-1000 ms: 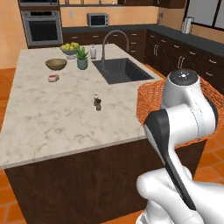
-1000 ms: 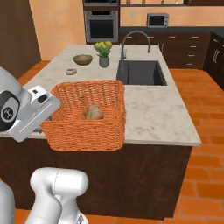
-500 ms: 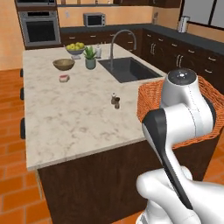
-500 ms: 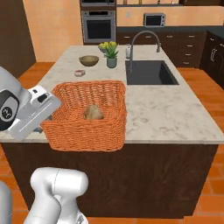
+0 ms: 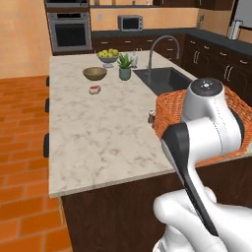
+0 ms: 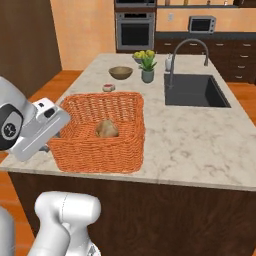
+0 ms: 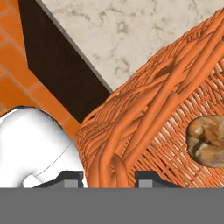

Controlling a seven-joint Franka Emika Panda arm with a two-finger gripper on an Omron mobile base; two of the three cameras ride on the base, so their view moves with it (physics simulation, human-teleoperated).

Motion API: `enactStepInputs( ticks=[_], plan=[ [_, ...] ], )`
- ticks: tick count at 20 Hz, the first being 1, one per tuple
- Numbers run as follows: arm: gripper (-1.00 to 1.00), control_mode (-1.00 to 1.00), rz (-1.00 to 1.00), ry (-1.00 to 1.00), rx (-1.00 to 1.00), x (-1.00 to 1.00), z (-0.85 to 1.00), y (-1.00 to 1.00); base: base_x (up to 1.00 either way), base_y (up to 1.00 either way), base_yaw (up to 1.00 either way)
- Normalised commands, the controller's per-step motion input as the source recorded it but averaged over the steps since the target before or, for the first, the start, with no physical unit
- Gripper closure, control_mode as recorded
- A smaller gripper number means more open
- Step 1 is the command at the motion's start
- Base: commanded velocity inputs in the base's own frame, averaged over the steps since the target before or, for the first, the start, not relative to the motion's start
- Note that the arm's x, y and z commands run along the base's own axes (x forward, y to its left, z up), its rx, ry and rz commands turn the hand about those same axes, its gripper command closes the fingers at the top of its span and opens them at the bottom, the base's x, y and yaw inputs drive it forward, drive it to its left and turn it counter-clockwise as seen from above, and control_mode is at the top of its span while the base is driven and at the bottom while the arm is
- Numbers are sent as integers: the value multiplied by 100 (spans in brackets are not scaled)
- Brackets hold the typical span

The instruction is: Open the cabinet, pick up the bread from the cabinet and place it in the basket. Then move the basket to the dining counter.

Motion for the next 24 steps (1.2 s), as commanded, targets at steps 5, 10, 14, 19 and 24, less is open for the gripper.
enactStepInputs(
  ticks=[5, 10, 14, 19, 24],
  plan=[
    [100, -100, 1, 0, 4, 30, -14, 23, 0, 15, 5],
    [100, -100, 0, 2, 8, 100, -34, 48, 0, 0, 0],
    [100, -100, 0, 9, 9, 100, -53, 44, 0, 0, 0],
    [100, -100, 0, 4, 6, 100, -47, 43, 0, 0, 0],
    [100, -100, 1, 0, 8, 100, -40, 63, 0, 0, 0]
  ],
)
